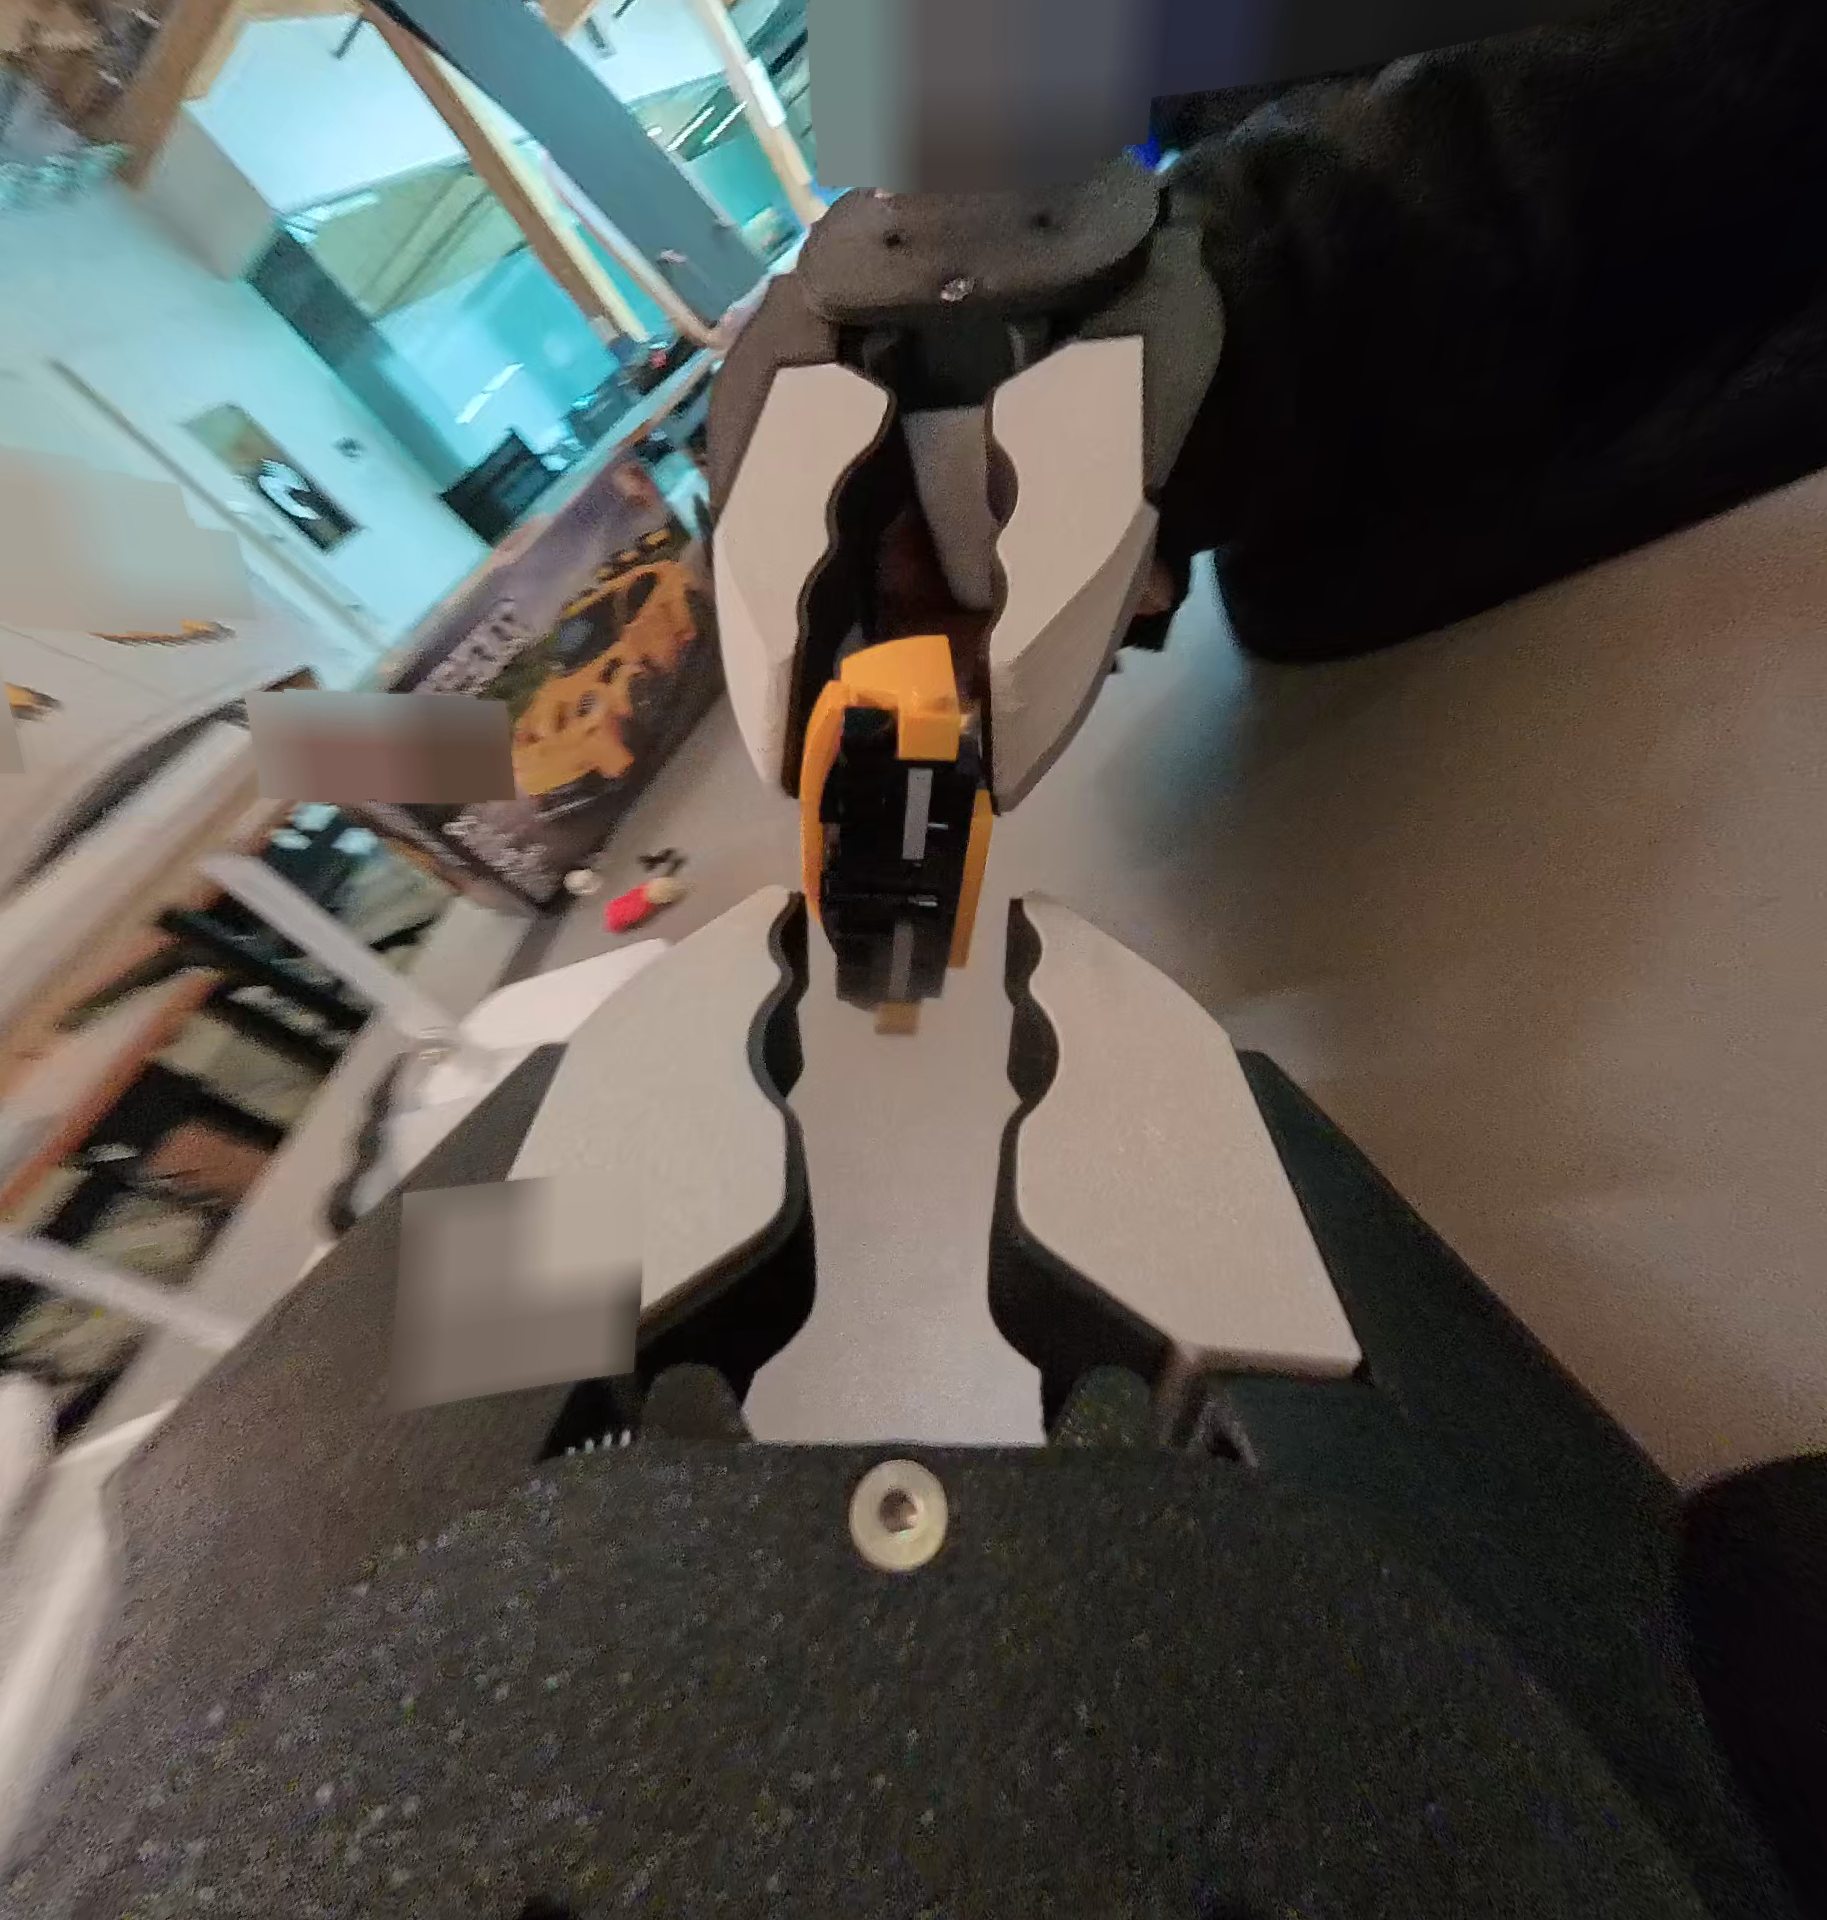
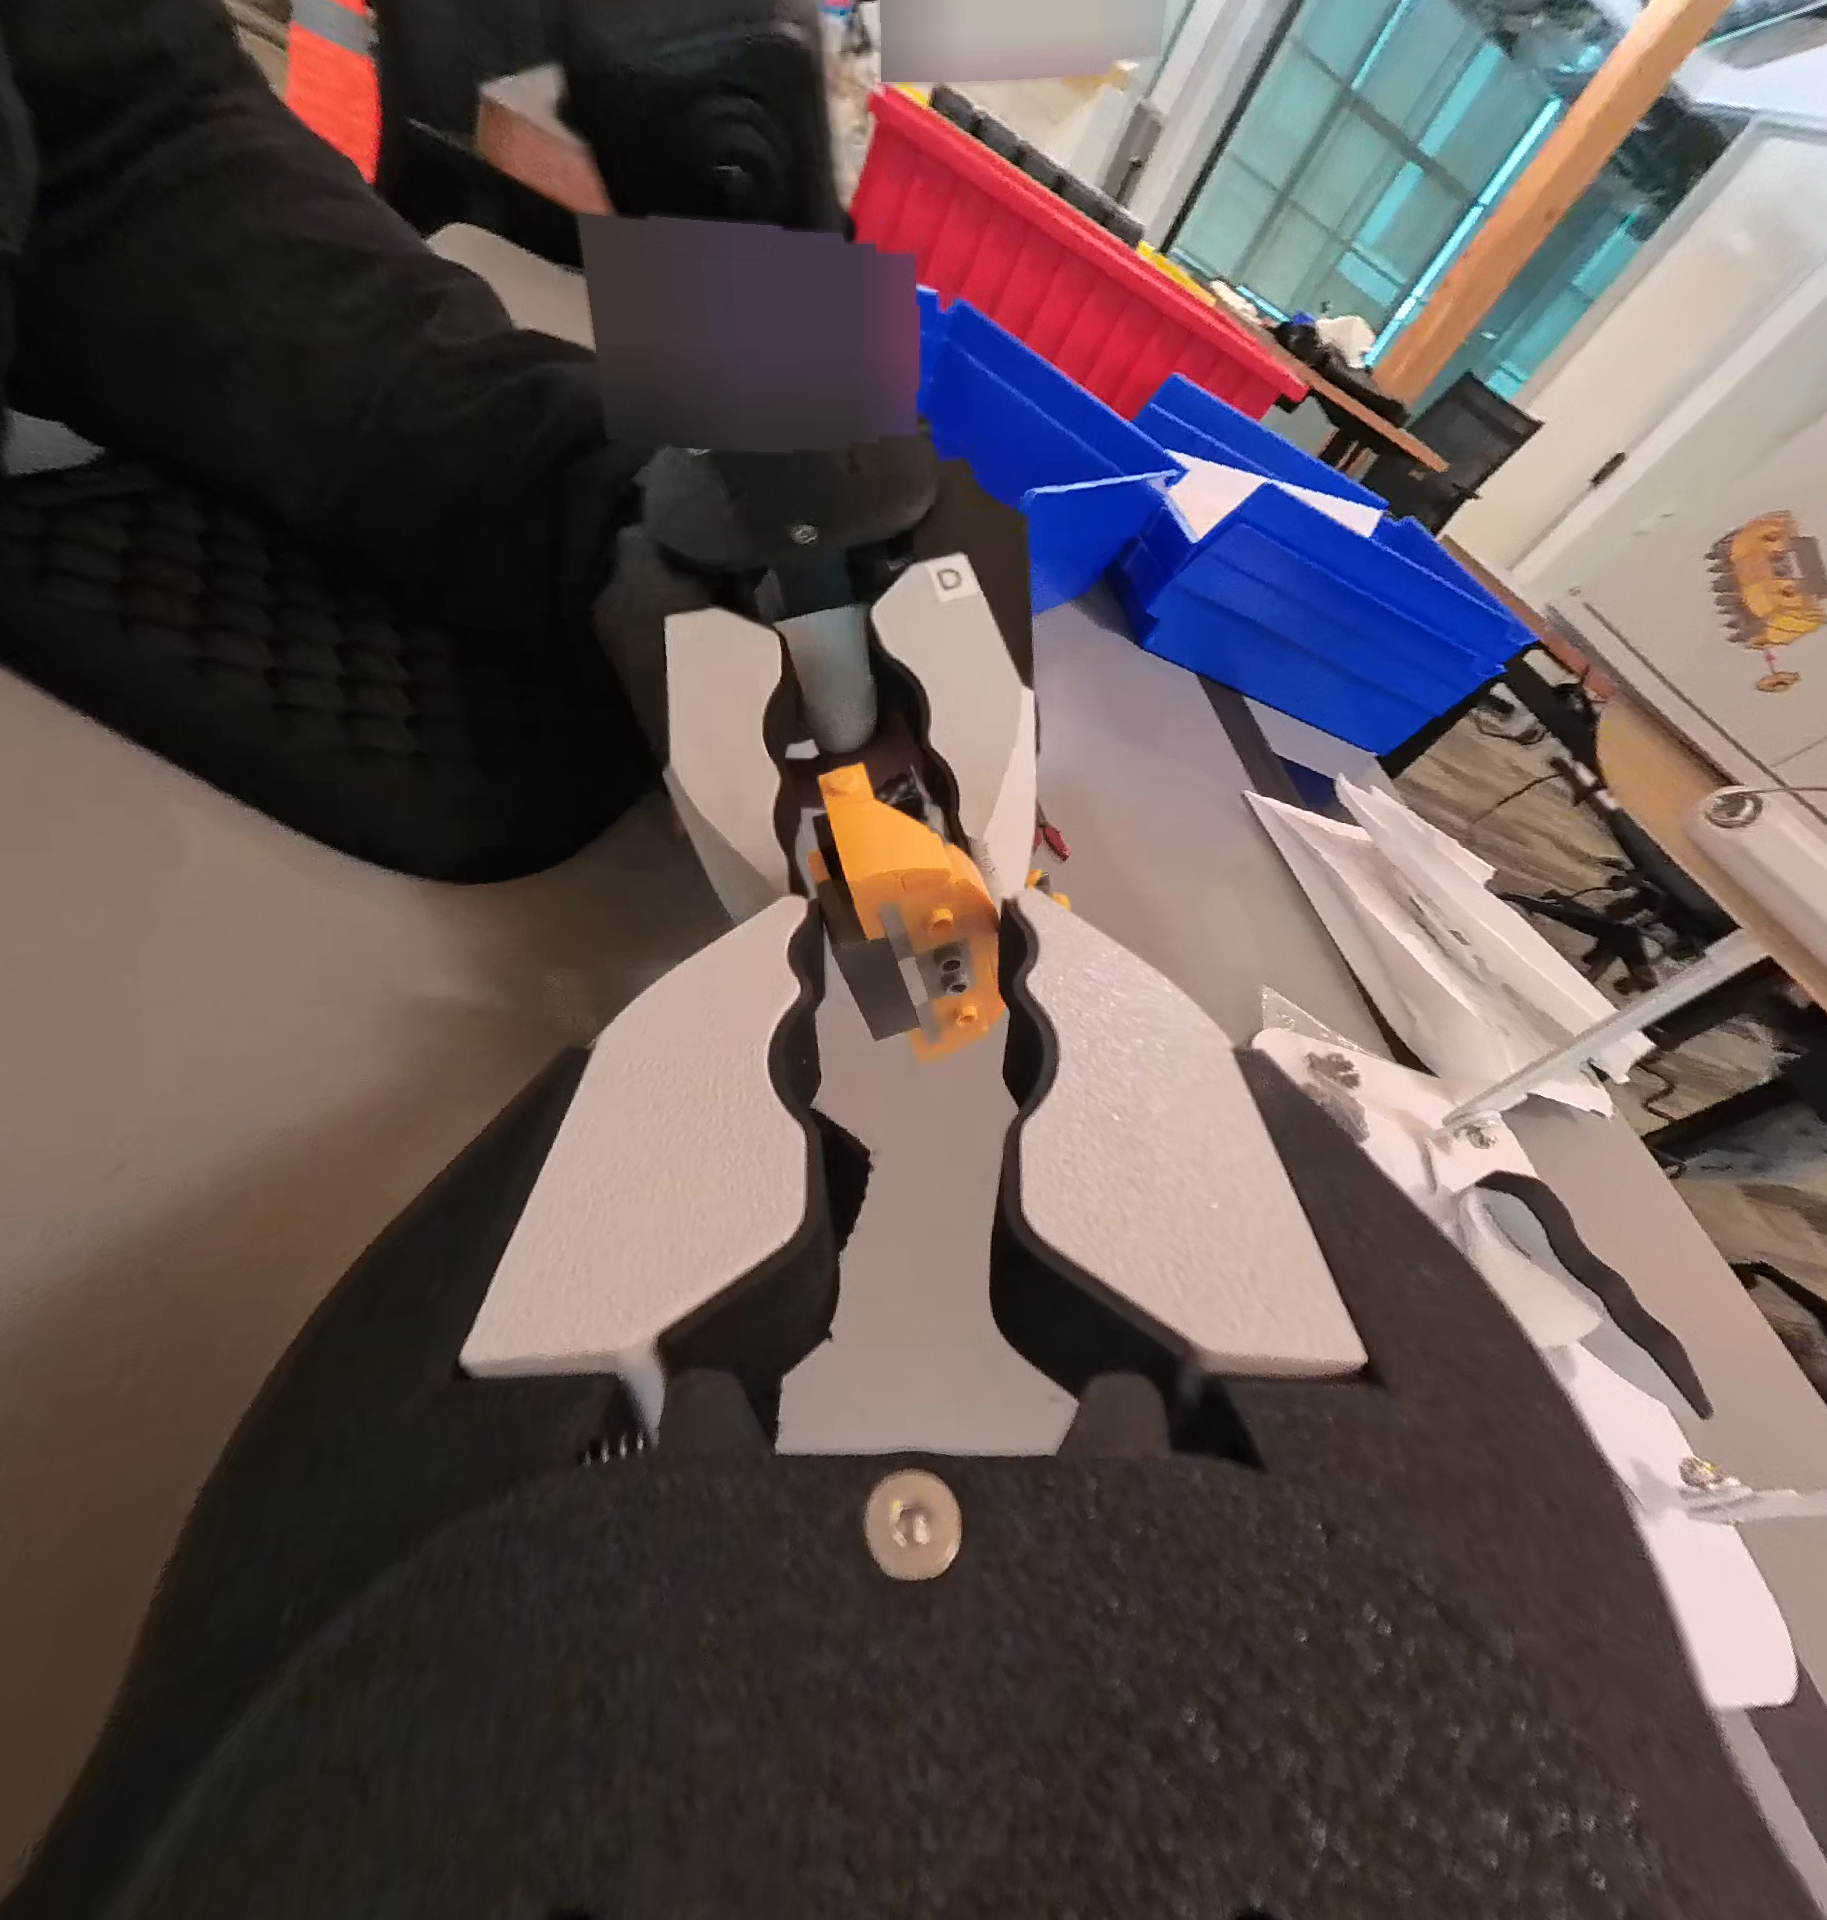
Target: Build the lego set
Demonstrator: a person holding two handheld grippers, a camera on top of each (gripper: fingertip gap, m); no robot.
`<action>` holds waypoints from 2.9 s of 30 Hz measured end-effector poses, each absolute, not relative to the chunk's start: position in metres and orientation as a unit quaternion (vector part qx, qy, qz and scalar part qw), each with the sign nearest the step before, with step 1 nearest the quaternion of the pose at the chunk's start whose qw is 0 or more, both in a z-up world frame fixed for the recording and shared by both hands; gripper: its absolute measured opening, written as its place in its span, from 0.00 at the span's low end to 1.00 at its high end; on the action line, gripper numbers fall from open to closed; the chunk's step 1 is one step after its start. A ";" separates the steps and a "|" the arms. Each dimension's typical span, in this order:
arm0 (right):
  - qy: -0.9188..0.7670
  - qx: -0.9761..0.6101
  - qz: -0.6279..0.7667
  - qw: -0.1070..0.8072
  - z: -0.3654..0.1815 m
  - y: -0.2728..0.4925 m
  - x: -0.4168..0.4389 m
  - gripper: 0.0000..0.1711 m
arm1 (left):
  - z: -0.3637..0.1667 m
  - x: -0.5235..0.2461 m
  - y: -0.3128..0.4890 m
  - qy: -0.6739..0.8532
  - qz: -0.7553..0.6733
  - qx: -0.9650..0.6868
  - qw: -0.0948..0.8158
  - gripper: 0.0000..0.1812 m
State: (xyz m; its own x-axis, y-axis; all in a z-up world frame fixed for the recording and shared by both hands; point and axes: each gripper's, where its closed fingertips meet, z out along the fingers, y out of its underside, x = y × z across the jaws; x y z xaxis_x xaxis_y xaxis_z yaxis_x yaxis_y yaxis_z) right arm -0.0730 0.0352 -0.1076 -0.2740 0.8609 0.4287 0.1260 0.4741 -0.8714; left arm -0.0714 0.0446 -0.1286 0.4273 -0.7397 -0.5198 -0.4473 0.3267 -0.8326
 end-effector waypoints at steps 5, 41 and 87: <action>-0.734 -0.335 0.409 0.426 -0.110 0.017 -0.060 0.19 | -0.139 -0.059 0.028 0.520 -0.252 -0.591 0.564 0.26; -0.662 -0.481 0.296 0.493 -0.129 0.086 -0.081 0.18 | -0.147 -0.106 0.086 0.482 0.062 -0.642 0.593 0.27; -0.713 -0.369 0.238 0.546 -0.119 0.054 -0.087 0.15 | -0.131 -0.090 0.065 0.492 -0.036 -0.585 0.644 0.16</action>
